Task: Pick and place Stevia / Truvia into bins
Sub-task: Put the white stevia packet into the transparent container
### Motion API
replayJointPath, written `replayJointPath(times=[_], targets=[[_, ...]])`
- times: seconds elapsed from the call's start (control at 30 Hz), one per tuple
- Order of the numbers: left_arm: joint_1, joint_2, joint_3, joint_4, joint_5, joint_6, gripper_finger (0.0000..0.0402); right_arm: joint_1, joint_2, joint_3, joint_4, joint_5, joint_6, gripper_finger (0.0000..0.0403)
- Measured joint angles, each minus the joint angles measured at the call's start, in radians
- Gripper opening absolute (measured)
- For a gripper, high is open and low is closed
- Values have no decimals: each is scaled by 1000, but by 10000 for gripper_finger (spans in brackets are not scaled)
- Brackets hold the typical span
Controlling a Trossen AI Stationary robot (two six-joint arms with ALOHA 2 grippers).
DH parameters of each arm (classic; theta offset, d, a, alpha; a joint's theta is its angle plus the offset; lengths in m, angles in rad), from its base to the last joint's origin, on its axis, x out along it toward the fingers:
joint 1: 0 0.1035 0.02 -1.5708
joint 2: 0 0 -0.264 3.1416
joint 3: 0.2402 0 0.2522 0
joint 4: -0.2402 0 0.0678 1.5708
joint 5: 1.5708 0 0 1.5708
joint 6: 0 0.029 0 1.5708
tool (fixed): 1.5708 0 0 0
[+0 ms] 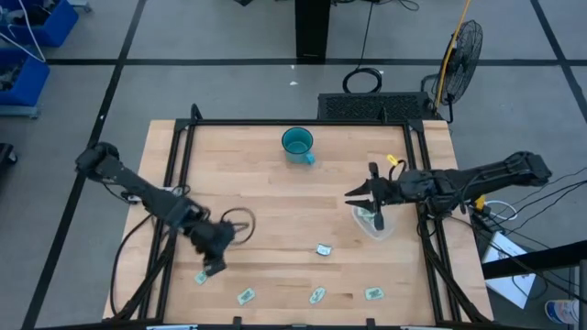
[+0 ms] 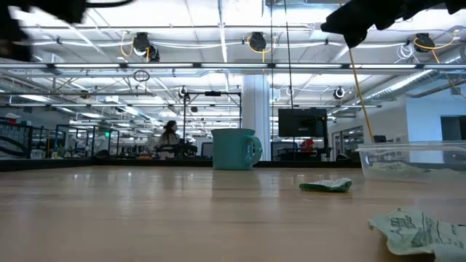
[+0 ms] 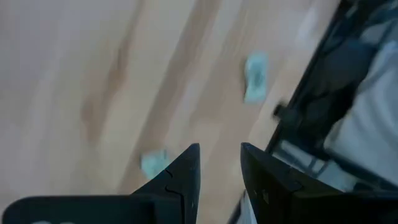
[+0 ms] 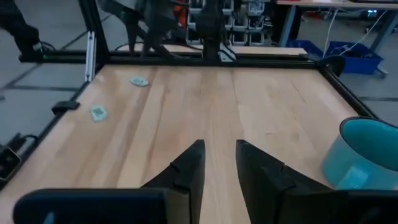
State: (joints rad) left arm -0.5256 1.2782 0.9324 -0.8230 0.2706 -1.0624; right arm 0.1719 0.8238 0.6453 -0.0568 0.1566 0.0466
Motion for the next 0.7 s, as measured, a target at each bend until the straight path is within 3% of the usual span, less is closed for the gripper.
replayJointPath(times=[0.13,0.3,0.47,0.7], targets=[[-105,20,-41,-21,-54,-156,120,0,25,0,-2,-1,48,84],[-140,34,-112,-14,-53,-292,120,0,38,0,15,0,-22,84],[-160,46,-182,95,-9,-312,125,0,38,0,112,0,-97,84],[-199,44,-258,154,-23,-352,174,-1,38,0,143,0,-116,84]])
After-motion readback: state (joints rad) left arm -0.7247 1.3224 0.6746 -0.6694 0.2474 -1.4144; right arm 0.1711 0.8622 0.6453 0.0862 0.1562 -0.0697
